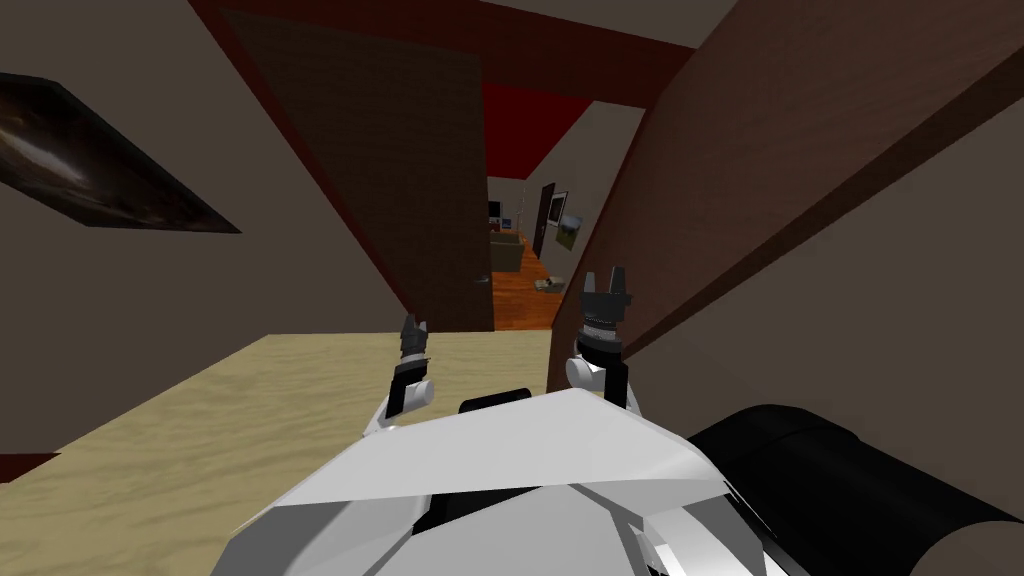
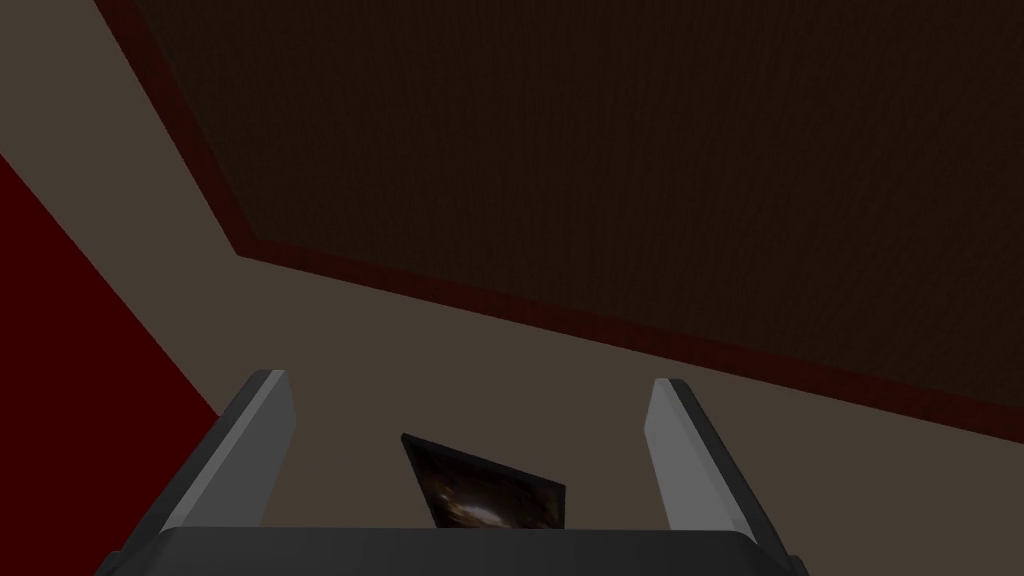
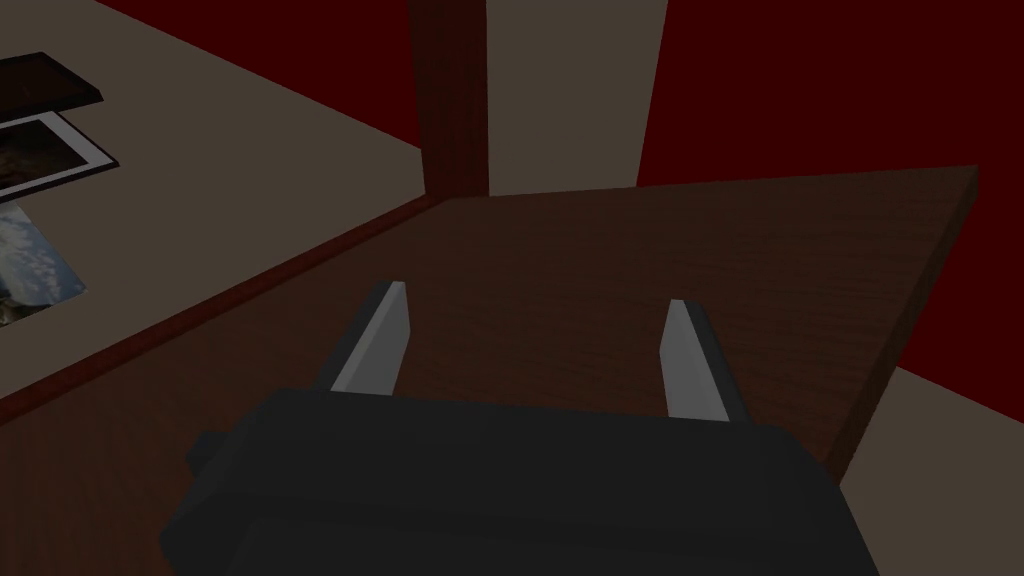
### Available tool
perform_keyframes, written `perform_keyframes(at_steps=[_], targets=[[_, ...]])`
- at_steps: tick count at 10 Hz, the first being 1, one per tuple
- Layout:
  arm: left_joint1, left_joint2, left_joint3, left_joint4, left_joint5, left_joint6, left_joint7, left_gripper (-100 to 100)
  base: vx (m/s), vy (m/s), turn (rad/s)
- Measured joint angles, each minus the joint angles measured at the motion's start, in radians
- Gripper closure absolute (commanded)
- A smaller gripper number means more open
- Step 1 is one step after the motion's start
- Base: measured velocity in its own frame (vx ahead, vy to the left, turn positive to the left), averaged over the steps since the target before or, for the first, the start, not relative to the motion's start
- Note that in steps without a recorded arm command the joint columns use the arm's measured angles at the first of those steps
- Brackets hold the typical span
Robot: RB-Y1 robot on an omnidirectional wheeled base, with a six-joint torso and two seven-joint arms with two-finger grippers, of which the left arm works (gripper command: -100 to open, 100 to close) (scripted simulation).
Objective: Pull the door open
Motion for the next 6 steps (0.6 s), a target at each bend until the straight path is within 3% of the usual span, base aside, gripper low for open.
perform_keyframes(at_steps=[3,6], targets=[[-0.02,0.0,0.004,0.047,0.011,0.002,-0.011,-100,0.071,0.02,-0.047],[-0.057,-0.005,0.008,0.13,0.022,-0.015,-0.026,-100,0.089,0.012,-0.077]])
